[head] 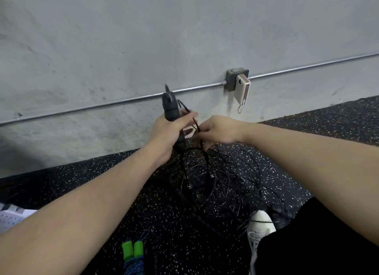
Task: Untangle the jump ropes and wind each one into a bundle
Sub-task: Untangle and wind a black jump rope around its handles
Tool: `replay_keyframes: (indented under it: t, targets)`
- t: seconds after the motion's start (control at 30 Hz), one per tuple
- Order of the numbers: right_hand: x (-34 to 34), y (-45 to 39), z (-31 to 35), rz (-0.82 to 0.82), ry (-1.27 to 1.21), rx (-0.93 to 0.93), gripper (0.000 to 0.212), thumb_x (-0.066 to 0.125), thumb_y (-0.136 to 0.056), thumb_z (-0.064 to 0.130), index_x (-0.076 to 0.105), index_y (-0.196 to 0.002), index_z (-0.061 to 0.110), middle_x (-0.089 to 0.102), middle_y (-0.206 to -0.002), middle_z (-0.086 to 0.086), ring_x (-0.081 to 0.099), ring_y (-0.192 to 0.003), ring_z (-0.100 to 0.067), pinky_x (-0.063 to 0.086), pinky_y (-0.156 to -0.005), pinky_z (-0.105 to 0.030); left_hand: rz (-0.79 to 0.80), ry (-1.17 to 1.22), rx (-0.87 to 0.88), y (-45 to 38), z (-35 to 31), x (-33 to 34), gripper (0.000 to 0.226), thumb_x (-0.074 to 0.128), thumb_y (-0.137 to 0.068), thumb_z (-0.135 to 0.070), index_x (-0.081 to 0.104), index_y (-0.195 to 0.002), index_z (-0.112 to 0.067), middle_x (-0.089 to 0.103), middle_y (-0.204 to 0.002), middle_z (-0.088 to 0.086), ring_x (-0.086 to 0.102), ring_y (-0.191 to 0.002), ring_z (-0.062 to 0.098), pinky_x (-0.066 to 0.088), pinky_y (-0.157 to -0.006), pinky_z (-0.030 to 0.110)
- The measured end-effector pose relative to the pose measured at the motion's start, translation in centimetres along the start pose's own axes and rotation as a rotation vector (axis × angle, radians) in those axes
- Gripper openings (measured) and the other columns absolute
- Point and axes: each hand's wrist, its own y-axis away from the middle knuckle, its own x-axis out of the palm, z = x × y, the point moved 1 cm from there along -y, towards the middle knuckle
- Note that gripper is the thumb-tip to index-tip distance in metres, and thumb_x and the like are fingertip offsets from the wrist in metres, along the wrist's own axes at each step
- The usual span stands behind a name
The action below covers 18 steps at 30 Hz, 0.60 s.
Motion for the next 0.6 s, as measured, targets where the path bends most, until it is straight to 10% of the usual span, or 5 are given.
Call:
replay_keyframes:
  t: [0.23, 0.5, 0.6]
  targets:
    - [-3.4, -0.1, 1.5, -0.443, -0.791, -0.019, 0.018, 0.075, -0.089, 0.018, 0.073, -0.097, 0.002, 0.074, -0.072, -0.014, 0.067, -0.049, -0.019, 0.053, -0.049, -0.021, 0.187, -0.289, -0.141, 1.0, 3.9, -0.7, 0.021, 0.075, -0.093, -0.020, 0.067, -0.111, -0.011, 0.077, -0.103, 0.010, 0.074, -0.086, 0.025, 0.059, -0.085, 0.040]
    - [-4.4, -0.1, 2.2, -0.505, -1.091, -0.044, 0.023, 0.067, -0.094, 0.035, 0.066, -0.104, 0.014, 0.076, -0.082, -0.010, 0.070, -0.062, -0.019, 0.061, -0.068, -0.033, 0.076, -0.320, 0.030, 0.7, 1.5, 0.1, 0.012, 0.075, -0.091, -0.011, 0.071, -0.100, -0.004, 0.078, -0.082, 0.003, 0.076, -0.081, 0.018, 0.057, -0.078, 0.032]
    - [-3.6, -0.2, 0.4, -0.235, -1.032, -0.039, 0.044, 0.046, -0.099, 0.050, 0.062, -0.124, 0.017, 0.073, -0.112, -0.003, 0.071, -0.096, -0.017, 0.058, -0.083, -0.038, 0.030, -0.230, 0.071, 0.4, -0.2, 0.3, 0.008, 0.075, -0.090, -0.008, 0.068, -0.093, -0.010, 0.078, -0.084, 0.006, 0.076, -0.086, 0.032, 0.060, -0.083, 0.043]
